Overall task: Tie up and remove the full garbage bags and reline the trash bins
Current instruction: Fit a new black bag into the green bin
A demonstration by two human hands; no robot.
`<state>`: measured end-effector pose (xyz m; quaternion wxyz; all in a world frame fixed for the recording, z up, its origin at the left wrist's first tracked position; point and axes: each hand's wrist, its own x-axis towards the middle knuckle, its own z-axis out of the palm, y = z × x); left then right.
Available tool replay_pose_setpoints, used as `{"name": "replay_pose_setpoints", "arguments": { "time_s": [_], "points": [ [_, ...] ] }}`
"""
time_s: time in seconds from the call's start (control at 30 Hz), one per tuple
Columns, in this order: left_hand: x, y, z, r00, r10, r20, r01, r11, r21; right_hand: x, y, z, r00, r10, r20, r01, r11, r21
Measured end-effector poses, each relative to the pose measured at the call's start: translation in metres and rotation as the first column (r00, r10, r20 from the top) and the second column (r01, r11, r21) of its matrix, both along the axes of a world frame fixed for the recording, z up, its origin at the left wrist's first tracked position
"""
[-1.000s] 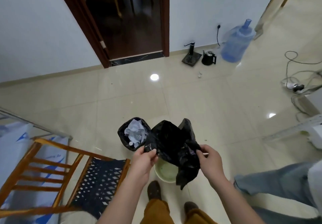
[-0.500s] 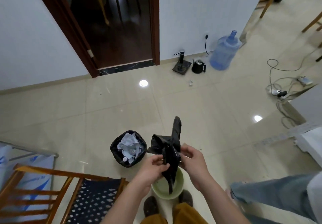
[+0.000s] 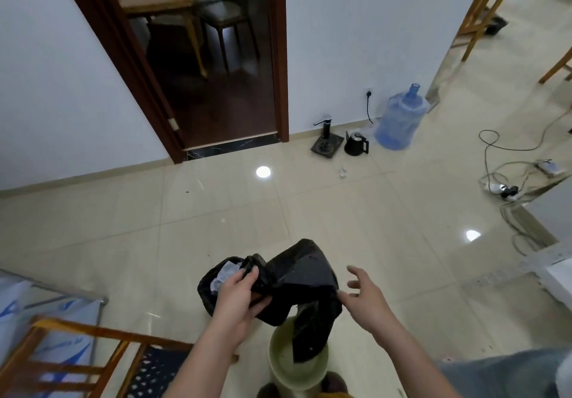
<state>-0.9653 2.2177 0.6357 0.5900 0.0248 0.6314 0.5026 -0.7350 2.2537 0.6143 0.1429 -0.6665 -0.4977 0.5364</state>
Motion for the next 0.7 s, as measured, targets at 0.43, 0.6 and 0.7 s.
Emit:
{"name": "replay_pose_setpoints", "arguments": {
  "time_s": [0.43, 0.6, 0.7],
  "points": [
    [0.027, 0.029, 0.034, 0.978, -0.127, 0.165, 0.103, 0.984, 0.143, -0.024, -0.006, 0.022, 0.939, 0.336, 0.074, -0.344, 0.905, 0.251],
    [0.033, 0.030, 0.039, 0.979, -0.158, 0.132, 0.127, 0.968, 0.218, -0.018, -0.006, 0.029, 0.958, -0.010, -0.286, 0.045, 0.992, 0.117],
    [0.033, 0.023, 0.037, 0.966, -0.209, -0.150, 0.229, 0.965, 0.128, -0.008, -0.005, 0.035, 0.862, -0.231, -0.451, 0.211, 0.973, -0.094]
  ]
}}
